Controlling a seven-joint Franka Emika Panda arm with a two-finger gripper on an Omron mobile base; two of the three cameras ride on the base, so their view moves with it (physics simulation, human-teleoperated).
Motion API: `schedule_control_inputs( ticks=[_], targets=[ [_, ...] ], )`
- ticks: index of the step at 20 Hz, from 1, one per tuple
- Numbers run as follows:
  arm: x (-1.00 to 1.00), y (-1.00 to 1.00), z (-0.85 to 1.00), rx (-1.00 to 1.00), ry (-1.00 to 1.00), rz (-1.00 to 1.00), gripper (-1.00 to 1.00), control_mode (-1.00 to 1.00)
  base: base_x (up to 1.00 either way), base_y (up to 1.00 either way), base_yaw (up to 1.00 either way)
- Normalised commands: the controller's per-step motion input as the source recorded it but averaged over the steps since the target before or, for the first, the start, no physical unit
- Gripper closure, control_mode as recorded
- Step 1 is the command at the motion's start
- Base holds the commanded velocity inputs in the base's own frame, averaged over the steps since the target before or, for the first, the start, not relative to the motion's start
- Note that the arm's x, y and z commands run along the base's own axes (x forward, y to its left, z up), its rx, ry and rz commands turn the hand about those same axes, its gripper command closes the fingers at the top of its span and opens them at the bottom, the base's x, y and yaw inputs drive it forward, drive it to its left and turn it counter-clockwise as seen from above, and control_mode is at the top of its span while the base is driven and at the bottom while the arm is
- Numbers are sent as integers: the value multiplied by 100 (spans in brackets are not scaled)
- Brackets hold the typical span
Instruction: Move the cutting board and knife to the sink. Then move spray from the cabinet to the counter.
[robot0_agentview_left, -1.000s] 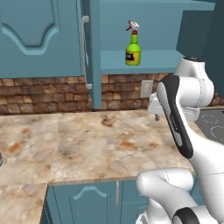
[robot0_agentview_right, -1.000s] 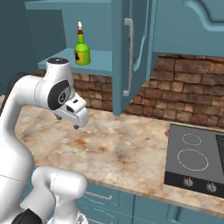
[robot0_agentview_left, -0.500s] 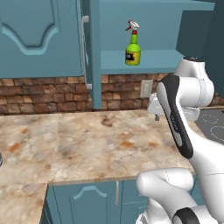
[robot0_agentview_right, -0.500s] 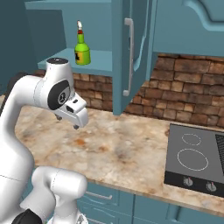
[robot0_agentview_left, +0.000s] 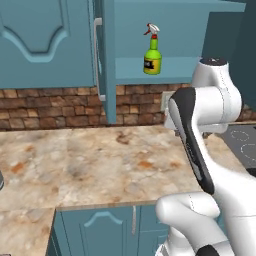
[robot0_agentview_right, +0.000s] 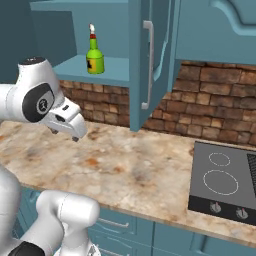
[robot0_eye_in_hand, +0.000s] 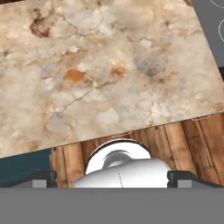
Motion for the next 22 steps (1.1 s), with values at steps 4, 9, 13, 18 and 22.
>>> schedule_control_inputs(
  ticks=[4, 9, 13, 18, 22],
  targets=[
    [-30, 15, 60, -21, -21, 0, -100, -100, 0, 0, 0],
    [6, -23, 66, 13, -25, 0, -100, -100, 0, 0, 0],
    [24, -28, 63, 24, -11, 0, -100, -100, 0, 0, 0],
    [46, 5, 56, 5, -19, 2, -100, -100, 0, 0, 0],
    [31, 4, 65, 0, -44, 5, -100, -100, 0, 0, 0]
  ],
)
